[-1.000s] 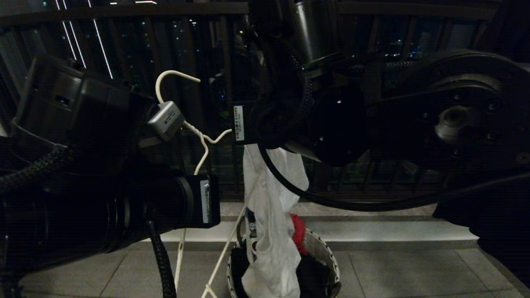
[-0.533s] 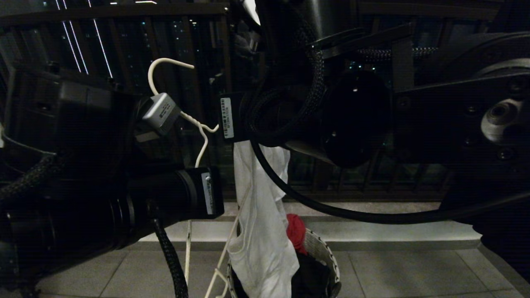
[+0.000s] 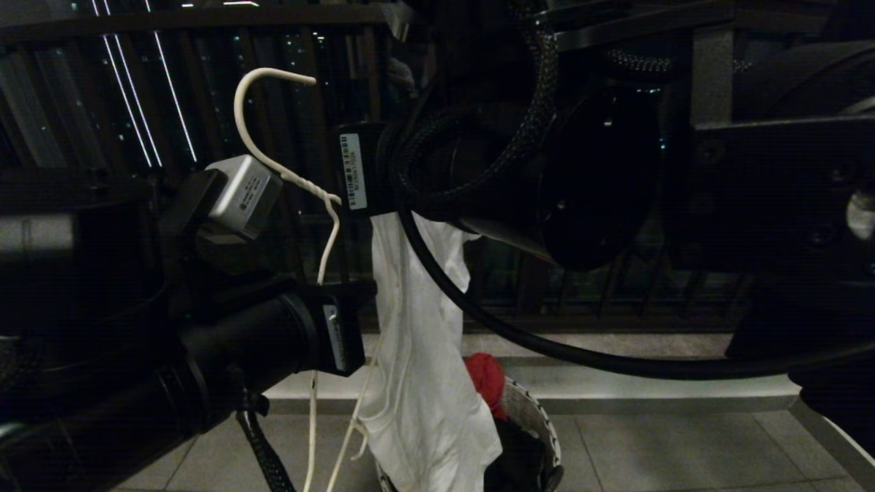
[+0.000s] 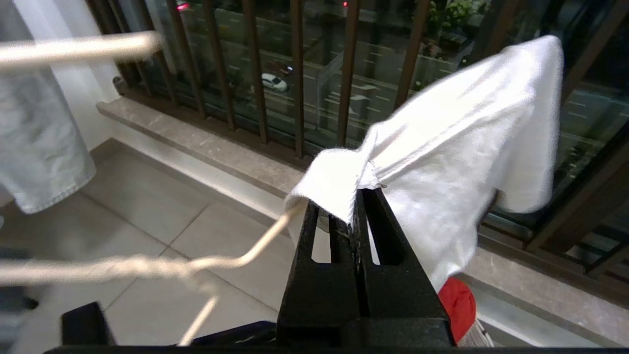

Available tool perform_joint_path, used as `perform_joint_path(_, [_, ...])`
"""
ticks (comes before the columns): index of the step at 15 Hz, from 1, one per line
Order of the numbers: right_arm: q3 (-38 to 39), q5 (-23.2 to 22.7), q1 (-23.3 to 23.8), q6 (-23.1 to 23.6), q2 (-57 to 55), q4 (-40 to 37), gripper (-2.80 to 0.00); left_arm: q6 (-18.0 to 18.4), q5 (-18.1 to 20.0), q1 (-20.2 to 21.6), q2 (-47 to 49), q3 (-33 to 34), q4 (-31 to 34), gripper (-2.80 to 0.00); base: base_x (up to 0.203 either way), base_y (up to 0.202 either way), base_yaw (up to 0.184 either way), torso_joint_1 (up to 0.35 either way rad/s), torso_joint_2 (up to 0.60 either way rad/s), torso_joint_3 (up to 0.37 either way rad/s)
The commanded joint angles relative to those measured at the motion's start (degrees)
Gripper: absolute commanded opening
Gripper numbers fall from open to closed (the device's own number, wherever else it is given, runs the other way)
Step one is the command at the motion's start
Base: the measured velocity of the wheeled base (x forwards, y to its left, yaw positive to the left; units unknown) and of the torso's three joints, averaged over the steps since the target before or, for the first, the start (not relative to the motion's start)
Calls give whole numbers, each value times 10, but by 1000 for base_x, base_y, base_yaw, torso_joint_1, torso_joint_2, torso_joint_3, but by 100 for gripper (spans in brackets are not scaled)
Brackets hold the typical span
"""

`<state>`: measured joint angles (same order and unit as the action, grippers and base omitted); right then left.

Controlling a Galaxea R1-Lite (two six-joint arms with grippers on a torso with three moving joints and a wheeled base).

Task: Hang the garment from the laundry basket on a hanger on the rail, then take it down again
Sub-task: Hang the clothes on the clothes rack

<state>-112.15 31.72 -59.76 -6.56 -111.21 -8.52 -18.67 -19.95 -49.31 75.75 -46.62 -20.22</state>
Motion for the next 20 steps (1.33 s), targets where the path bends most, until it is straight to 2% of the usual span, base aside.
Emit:
perform_joint_path(1, [1,2,-1,0,5,-1,-280,14,-1,0,-7,28,-53,-280,0,0,0,0,0,0])
perform_joint_path(4, [0,2,-1,1,6,0,-280,44,0,0,-2,60,-121,-280,0,0,0,0,0,0])
perform_joint_path(20, [2,7,-49,18,6,8,-280,51,-4,0,21,64,-154,-280,0,0,0,0,0,0])
